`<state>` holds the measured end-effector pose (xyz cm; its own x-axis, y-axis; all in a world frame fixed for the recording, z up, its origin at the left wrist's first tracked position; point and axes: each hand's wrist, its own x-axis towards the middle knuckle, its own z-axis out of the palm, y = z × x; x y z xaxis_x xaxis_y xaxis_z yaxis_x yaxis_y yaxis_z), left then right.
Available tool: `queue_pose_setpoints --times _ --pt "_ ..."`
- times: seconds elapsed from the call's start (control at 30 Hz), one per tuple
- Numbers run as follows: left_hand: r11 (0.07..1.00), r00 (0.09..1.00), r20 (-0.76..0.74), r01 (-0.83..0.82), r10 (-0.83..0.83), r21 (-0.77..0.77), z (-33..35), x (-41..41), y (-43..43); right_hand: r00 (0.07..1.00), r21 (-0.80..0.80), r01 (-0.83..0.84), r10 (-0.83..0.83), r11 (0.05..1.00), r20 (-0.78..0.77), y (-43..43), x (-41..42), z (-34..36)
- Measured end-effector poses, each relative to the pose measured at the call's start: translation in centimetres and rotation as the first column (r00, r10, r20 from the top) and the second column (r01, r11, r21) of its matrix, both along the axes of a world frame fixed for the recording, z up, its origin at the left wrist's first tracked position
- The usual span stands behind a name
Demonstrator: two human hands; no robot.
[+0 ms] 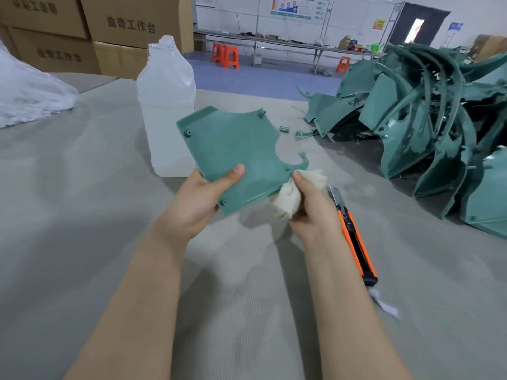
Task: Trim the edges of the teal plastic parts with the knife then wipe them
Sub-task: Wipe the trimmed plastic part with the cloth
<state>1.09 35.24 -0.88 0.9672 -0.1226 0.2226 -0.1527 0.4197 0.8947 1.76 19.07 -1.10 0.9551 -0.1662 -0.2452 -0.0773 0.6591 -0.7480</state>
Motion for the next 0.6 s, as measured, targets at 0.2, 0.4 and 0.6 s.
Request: queue_pose_setpoints --times 0.2,0.4,0.6 --pt "0.996 0.997 -0.011 0.083 -0.083 -0.017 0.2 -0.3 2.6 0.985 0.126 0.167 -0.161 0.978 -0.062 -2.7 0.6 -0.2" --pt "0.999 0.996 -0.077 -0.043 0.043 0.006 0.6 -0.3 2.9 0.831 -0.449 0.551 -0.513 0.704 0.215 -2.7 0.2 0.5" --pt "0.996 0.999 -0.038 0.025 -0.022 0.083 0.5 -0.6 2.0 0.869 -0.783 0.228 0.241 0.579 0.431 1.9 -2.3 1.4"
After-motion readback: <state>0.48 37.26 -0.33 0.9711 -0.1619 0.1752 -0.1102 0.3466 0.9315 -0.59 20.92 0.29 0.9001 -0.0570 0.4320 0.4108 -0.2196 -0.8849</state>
